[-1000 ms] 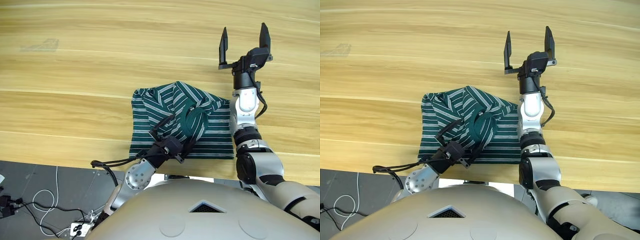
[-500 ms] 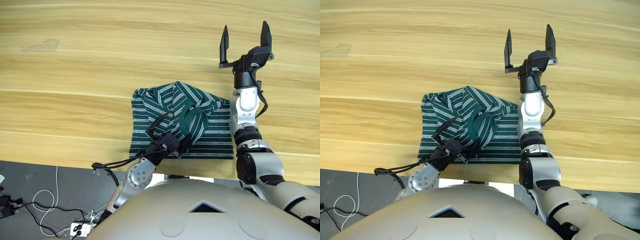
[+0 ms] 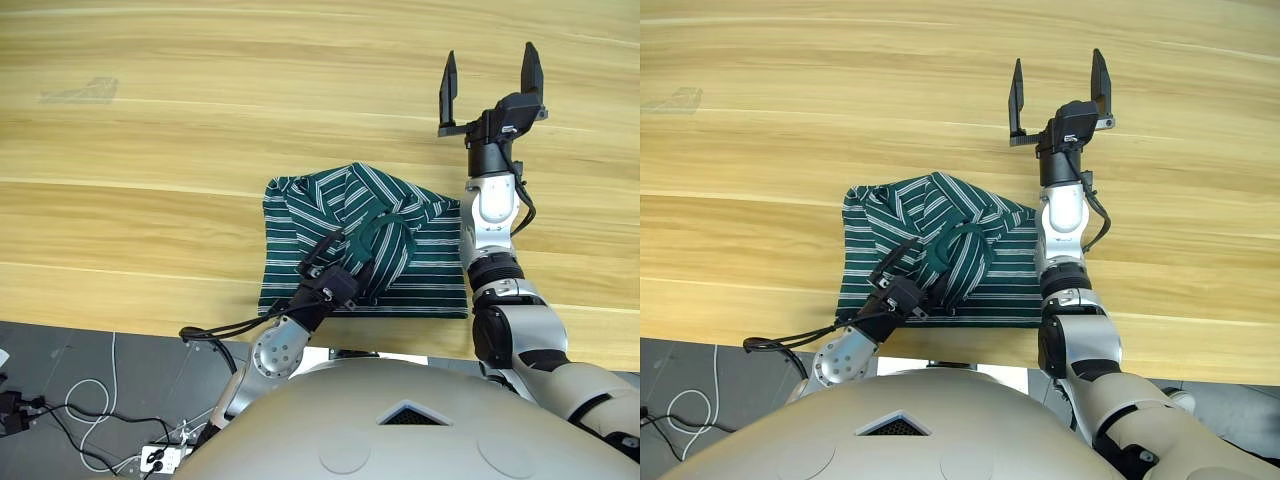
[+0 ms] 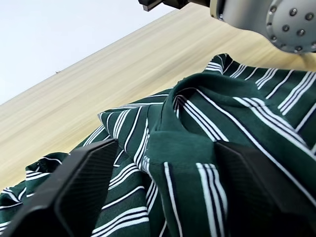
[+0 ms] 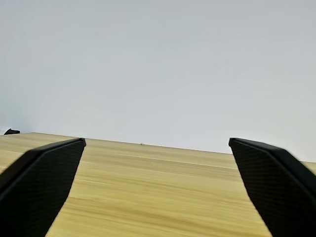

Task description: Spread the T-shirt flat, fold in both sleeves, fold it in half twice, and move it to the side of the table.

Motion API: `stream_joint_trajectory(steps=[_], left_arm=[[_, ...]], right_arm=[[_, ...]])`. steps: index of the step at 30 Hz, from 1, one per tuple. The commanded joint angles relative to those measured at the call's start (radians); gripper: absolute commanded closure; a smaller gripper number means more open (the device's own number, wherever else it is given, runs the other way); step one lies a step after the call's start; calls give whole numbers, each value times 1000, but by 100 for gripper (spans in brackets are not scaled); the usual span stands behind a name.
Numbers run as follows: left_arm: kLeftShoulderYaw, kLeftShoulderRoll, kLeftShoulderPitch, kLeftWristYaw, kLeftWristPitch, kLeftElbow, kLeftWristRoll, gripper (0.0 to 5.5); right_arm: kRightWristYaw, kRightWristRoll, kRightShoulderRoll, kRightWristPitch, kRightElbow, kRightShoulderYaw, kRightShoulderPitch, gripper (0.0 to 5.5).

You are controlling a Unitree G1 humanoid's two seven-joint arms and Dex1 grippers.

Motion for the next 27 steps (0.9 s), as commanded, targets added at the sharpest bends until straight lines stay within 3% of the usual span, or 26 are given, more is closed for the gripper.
stream_joint_trajectory(steps=[1, 18, 27], left_arm=[[-3, 4, -1, 2, 0, -7, 8, 251], [-14, 0, -18, 10, -4, 13, 18, 538], [20, -9, -60, 40, -6, 26, 13, 546]], right_arm=[[-4, -9, -5, 14, -1, 3, -4, 10], [-7, -11, -6, 14, 9, 7, -9, 10], [5, -15, -28, -2, 19, 7, -8, 10]])
